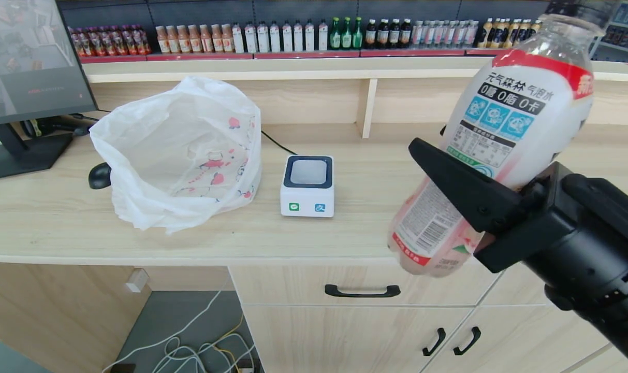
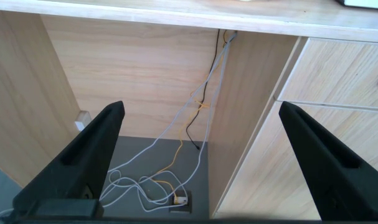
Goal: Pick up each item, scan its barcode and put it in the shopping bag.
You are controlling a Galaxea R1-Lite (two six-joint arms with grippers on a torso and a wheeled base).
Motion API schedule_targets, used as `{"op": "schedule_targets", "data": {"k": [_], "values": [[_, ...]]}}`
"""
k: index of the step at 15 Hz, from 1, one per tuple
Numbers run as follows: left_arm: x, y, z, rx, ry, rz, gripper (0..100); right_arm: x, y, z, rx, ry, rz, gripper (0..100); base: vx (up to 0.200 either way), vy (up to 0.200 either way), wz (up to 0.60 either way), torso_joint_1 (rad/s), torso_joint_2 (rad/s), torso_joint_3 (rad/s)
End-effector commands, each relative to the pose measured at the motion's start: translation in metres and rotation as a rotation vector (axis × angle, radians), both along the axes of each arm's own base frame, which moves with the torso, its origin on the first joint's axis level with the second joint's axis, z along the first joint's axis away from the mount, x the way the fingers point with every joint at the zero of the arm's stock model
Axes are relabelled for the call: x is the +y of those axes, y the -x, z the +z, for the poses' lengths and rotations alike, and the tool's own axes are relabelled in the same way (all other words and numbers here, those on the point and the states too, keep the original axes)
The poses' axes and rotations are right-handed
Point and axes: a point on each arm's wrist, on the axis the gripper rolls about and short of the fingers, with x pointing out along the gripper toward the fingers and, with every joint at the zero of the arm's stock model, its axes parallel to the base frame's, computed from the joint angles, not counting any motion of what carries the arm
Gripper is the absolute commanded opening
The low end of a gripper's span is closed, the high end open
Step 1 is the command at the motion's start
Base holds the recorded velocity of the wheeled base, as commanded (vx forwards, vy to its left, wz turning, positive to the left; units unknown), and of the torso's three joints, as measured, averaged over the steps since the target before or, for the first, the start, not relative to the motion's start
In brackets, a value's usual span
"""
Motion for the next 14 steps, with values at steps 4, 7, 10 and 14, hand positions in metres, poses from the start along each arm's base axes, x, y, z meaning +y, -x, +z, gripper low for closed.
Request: {"op": "schedule_targets", "data": {"k": [4,7,10,14], "values": [[0.0,0.0,0.0,-0.001,0.0,0.0,100,-0.011,0.005,-0.003,-0.026,0.045,-0.124,0,0.0,0.0,0.0,0.0,0.0,0.0],[0.0,0.0,0.0,-0.001,0.0,0.0,100,-0.017,0.005,-0.018,0.007,0.069,-0.23,0,0.0,0.0,0.0,0.0,0.0,0.0],[0.0,0.0,0.0,-0.001,0.0,0.0,100,-0.031,0.012,-0.03,0.03,0.1,-0.251,0,0.0,0.0,0.0,0.0,0.0,0.0],[0.0,0.0,0.0,-0.001,0.0,0.0,100,-0.043,0.015,-0.024,0.006,0.072,-0.291,0,0.0,0.0,0.0,0.0,0.0,0.0]]}}
